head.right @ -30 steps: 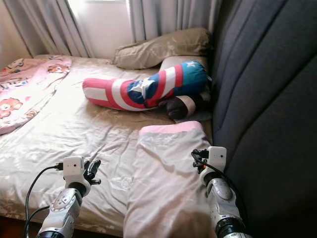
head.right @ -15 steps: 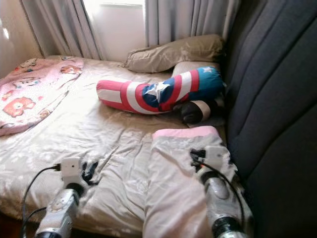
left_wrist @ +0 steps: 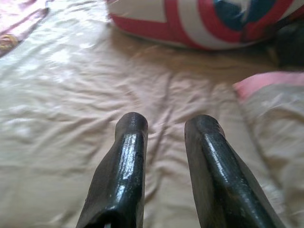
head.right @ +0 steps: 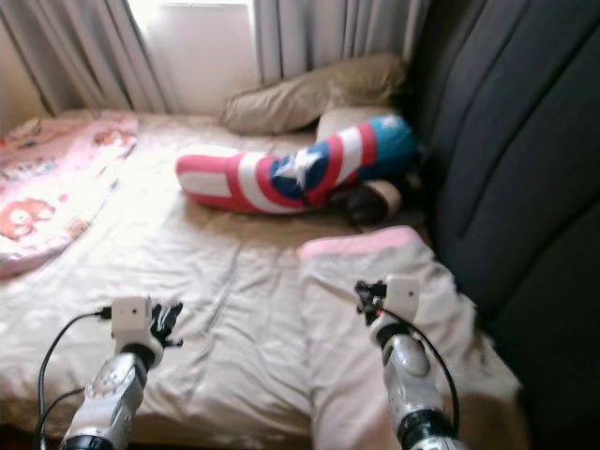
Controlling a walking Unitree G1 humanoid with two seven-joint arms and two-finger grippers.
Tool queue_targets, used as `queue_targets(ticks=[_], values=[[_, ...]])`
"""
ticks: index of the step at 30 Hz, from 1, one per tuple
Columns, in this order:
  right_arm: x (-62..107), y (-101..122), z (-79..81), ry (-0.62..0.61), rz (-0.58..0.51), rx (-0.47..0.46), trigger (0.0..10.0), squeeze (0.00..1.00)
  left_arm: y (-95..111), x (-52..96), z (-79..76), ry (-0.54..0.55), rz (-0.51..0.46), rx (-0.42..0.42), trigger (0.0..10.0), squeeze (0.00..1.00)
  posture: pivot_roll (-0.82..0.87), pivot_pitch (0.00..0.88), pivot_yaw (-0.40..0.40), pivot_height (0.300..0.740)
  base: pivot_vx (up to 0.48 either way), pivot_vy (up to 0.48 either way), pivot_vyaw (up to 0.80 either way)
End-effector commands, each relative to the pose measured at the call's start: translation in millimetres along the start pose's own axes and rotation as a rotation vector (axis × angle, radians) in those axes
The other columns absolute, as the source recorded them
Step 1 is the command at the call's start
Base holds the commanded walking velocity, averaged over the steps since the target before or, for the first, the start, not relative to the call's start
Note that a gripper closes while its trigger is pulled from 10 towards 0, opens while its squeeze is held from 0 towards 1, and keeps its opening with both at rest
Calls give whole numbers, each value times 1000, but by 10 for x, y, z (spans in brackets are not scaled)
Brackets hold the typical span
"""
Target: Clean up the room
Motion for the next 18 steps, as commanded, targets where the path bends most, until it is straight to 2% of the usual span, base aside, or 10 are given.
queue_targets(ticks=[1,9,18], values=[[40,-76,-82,-27,30,-3,10000,0,-37,-3,-57,-20,14,-12,10000,0,-1,0,44,740,0,428,0],[67,-152,-98,-39,60,-11,10000,0,-42,3,-38,-16,16,-20,10000,0,2,0,42,740,0,416,0],[108,-253,-118,-50,103,-10,10000,0,-100,44,-8,-5,27,-14,10000,0,6,0,38,740,0,0,0]])
Point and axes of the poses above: a point about 5 cm out from each wrist's last joint towards the gripper, its own x axis pointing back from the gripper into the wrist, its own y axis along the axis of the wrist's last joint, z = x × y, the point moved 2 cm from there along -x, pointing out of the wrist towards the gripper, and after that the axes turned 13 degrees about x, right-handed, at the moved point
